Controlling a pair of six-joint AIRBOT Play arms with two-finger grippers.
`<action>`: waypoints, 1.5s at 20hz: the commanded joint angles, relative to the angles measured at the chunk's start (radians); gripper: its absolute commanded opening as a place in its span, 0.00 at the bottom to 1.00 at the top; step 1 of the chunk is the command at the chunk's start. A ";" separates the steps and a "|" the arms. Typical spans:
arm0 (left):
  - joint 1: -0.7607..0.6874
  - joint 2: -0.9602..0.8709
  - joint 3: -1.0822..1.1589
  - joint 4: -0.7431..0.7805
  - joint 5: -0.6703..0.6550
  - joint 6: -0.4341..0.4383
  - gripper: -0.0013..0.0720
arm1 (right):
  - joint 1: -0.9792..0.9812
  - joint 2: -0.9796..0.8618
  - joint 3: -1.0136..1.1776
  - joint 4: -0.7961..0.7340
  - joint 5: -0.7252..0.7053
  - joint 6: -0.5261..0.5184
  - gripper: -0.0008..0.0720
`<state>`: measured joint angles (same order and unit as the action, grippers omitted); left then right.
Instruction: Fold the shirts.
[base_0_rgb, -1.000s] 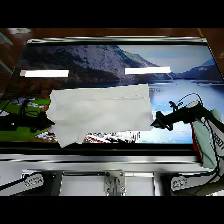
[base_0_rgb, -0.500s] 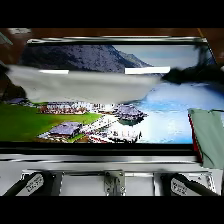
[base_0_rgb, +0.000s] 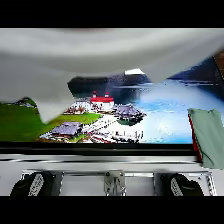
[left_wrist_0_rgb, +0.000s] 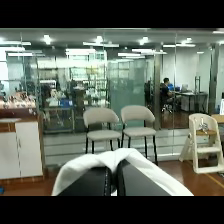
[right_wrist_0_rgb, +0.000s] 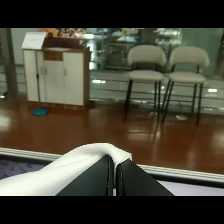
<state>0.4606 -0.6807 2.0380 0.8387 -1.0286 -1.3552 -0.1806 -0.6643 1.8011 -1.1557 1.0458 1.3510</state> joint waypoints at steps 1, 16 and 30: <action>0.000 0.066 0.024 0.069 -0.104 -0.076 0.07 | 0.001 0.117 0.016 -0.175 0.138 0.073 0.10; -0.001 -0.037 -0.781 0.100 -0.342 -0.082 0.07 | 0.002 -0.252 -0.529 -0.334 0.253 0.112 0.10; -0.375 -0.796 -0.938 -0.025 0.681 0.195 0.07 | 0.177 -0.958 -0.599 -0.169 -0.814 0.085 0.10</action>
<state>0.1375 -1.3701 1.1034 0.8215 -0.5243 -1.1801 -0.0158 -1.5288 1.2057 -1.3392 0.3626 1.4364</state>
